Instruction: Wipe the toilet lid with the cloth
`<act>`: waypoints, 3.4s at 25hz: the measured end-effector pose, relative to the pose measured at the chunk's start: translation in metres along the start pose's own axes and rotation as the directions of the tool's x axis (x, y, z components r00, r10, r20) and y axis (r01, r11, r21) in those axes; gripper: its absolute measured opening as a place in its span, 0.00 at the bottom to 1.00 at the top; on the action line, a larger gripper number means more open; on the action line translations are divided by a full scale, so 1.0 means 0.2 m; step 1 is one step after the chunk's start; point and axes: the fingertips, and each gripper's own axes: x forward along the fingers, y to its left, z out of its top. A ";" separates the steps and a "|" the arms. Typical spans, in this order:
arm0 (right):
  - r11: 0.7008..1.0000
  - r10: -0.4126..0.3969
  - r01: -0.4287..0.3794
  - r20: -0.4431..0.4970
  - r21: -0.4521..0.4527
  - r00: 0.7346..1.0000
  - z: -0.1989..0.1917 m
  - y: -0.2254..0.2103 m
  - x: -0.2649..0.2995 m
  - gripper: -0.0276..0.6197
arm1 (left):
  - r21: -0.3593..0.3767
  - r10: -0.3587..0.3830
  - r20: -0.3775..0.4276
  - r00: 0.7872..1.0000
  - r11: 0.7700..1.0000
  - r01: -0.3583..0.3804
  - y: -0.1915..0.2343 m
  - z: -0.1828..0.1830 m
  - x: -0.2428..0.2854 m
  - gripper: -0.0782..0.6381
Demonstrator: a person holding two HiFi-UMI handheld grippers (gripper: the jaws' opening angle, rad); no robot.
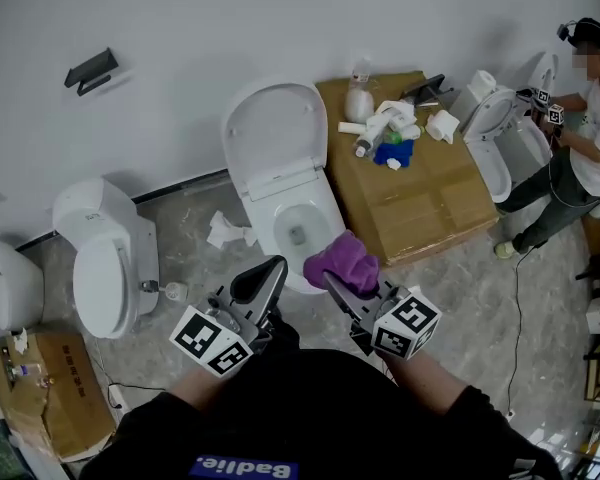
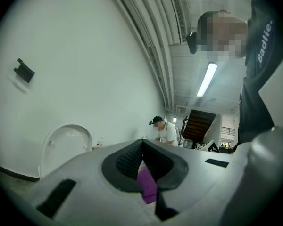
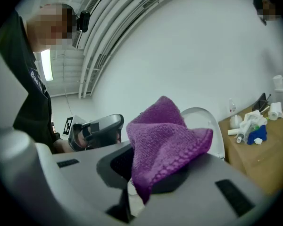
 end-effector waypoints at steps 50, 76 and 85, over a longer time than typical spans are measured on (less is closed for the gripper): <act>0.962 -0.135 0.126 -0.020 -0.240 0.991 0.02 -1.18 1.84 0.13 | 0.238 0.303 -0.143 0.942 0.935 -0.264 2.12 -0.20 0.58 0.13; 0.910 -0.081 0.081 0.018 -0.406 0.997 0.17 -1.19 2.26 0.13 | 0.513 0.390 -0.212 0.896 0.825 -0.237 2.30 -0.29 0.63 0.19; 0.915 -0.180 0.202 0.095 -0.350 0.979 0.32 -1.57 2.05 0.13 | 0.504 0.428 -0.196 0.882 0.816 -0.284 2.35 -0.28 0.64 0.18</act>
